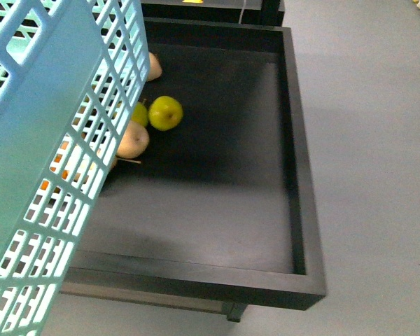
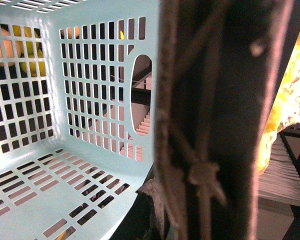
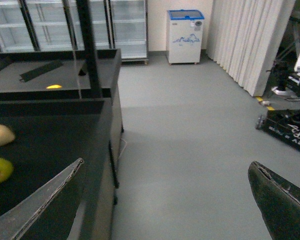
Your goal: Pick mango and avocado into basket
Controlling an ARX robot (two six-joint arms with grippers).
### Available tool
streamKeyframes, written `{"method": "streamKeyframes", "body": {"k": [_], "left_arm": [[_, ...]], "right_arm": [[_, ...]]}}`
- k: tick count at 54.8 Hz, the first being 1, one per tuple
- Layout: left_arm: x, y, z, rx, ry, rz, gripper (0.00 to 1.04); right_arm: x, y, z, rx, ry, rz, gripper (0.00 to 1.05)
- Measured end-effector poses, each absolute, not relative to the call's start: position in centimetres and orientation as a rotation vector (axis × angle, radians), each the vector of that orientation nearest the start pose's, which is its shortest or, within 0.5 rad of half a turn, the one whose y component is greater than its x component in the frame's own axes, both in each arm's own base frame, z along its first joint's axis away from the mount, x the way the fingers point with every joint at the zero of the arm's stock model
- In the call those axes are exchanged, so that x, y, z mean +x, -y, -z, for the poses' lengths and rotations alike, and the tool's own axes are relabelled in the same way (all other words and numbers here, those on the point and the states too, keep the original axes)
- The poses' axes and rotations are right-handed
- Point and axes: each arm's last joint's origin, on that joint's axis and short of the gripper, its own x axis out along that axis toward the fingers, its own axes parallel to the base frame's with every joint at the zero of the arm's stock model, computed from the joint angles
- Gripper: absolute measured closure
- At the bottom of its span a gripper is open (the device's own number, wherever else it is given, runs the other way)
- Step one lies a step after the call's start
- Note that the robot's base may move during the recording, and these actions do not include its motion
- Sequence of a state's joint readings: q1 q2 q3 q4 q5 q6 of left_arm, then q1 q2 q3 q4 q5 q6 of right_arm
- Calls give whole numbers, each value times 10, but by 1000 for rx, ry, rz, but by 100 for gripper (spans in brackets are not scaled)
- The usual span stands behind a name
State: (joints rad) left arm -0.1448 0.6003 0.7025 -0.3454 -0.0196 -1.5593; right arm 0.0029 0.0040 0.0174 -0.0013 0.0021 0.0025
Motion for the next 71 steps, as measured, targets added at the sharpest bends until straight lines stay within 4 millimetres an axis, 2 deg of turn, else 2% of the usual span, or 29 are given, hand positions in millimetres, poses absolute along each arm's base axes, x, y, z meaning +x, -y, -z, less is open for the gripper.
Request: {"method": "streamKeyframes", "body": {"k": [71], "left_arm": [[132, 19, -314, -1530, -286, -88, 101]], "right_arm": [[97, 0, -169, 3, 12, -2, 9]]}}
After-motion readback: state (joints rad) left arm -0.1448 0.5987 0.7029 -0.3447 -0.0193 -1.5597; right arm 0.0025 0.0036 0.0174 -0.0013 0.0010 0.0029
